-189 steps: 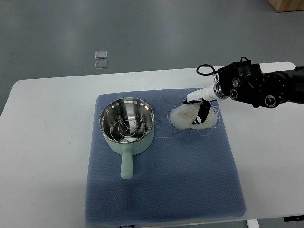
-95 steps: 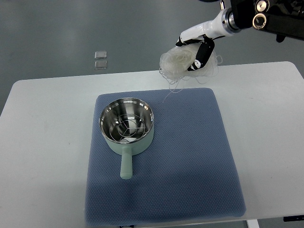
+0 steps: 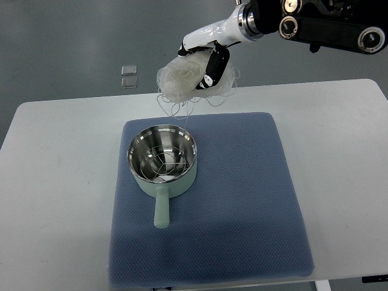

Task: Put vermicelli into pot with right hand
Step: 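Lift the vermicelli with the right hand and carry it toward the pot, then lower the held vermicelli into the steel pot and open the right hand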

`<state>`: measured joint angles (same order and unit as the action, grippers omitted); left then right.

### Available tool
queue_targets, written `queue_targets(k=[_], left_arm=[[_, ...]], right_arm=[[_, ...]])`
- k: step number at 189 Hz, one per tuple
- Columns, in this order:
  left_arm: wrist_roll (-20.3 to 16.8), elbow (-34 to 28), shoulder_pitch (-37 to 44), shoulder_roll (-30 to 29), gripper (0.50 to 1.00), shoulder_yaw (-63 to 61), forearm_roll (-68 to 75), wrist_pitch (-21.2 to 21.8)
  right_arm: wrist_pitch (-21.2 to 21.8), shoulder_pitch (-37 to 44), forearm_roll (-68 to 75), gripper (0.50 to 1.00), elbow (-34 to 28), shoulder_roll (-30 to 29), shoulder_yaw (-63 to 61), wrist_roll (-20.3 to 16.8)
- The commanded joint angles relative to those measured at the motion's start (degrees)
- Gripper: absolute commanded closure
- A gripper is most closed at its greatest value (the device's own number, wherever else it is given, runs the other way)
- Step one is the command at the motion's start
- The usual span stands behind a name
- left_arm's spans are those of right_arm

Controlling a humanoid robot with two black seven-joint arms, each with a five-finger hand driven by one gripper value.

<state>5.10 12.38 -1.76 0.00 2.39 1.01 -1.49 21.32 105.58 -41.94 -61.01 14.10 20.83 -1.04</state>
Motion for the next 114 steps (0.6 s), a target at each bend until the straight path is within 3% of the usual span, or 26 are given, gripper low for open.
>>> queue_targets(k=[1, 35, 114], left_arm=[[0.00, 0.01, 0.00, 0.00, 0.500, -0.02, 0.05, -0.01], [0.00, -0.08, 0.00, 0.00, 0.500, 0.07, -0.04, -0.01], [0.00, -0.25, 0.00, 0.00, 0.500, 0.07, -0.04, -0.01]], right_arm=[[-0.66, -1.78, 0.89, 1.000, 3.09, -5.13, 0.00, 0.16], [-1.54, -6.35, 0.80, 1.000, 8.89, -14.00, 0.00, 0.25], [-1.54, -12.50, 0.80, 1.000, 13.90, -14.10, -0.18, 0.34]])
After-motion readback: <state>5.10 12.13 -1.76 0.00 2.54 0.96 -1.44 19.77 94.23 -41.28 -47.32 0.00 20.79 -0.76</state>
